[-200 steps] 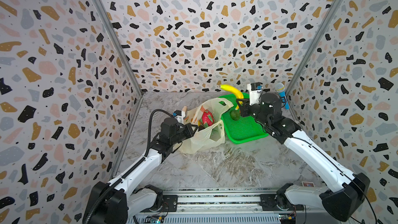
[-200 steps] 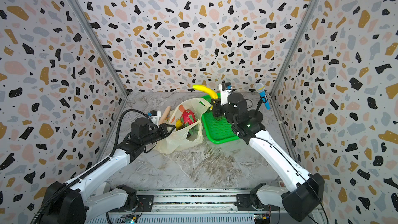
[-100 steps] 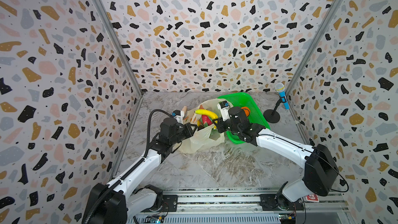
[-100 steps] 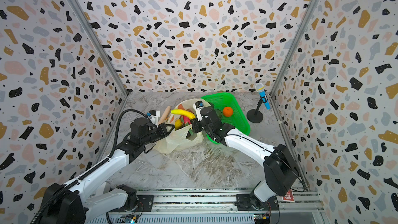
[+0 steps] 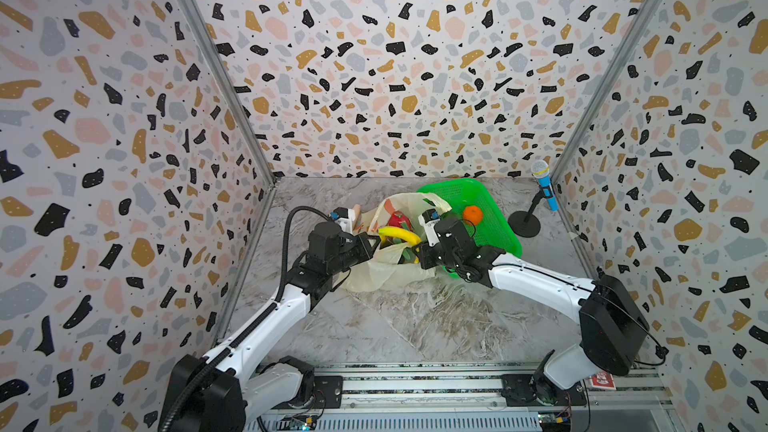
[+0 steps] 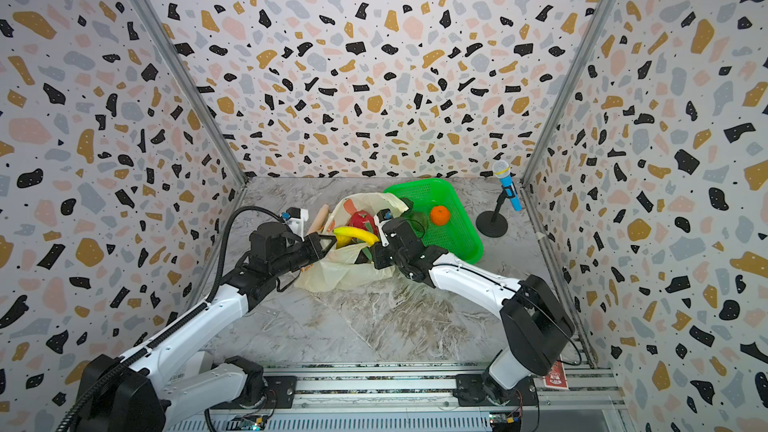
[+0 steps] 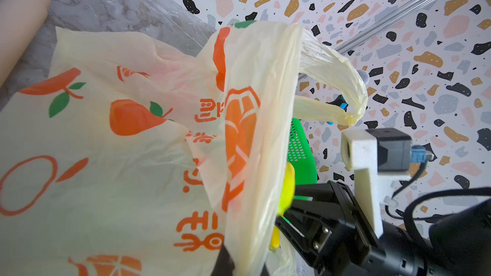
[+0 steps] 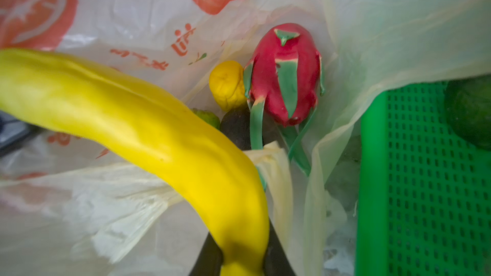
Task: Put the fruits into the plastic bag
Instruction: 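Lower the banana into the bag and open the right gripper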
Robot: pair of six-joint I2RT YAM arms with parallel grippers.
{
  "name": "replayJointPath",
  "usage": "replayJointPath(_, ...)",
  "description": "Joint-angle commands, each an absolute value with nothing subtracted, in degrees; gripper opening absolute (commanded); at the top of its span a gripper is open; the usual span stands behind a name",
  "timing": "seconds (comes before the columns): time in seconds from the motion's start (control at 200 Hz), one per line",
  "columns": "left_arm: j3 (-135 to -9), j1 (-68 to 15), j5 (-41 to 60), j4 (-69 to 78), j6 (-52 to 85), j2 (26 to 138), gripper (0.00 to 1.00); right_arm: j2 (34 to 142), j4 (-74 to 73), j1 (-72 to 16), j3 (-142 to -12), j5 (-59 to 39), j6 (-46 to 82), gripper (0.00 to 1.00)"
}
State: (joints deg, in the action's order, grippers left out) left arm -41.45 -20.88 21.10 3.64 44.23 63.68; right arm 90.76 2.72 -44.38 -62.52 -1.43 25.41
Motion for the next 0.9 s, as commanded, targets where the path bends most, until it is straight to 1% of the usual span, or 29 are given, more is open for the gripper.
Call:
replayJointPath(0.0, -43.85, -20.59, 20.85, 1.05, 41.34, 62.9, 0.0, 93.21, 7.05, -43.02, -66.8, 1.51, 25.62, 0.0)
replayJointPath(0.205, -42.39, -20.6, 19.89, -0.07, 40.87, 62.37, 0.0, 95.26, 8.77, -41.51, -71.79, 3.2, 23.22, 0.0)
replayJointPath(0.45, -41.48, -20.57, 19.71, -0.17, 41.1, 62.23, 0.0, 99.28, 9.3, -40.17, -76.58, 2.58, 22.17, 0.0)
replayJointPath(0.716, -41.22, -20.6, 20.09, 0.09, 41.42, 62.23, 0.0, 102.49, 5.72, -39.91, -74.43, -1.08, 23.88, 0.0)
replayJointPath(0.896, -40.96, -20.62, 20.19, 0.09, 41.32, 61.88, 0.0, 103.29, 4.4, -37.61, -72.64, -4.11, 26.77, 0.0)
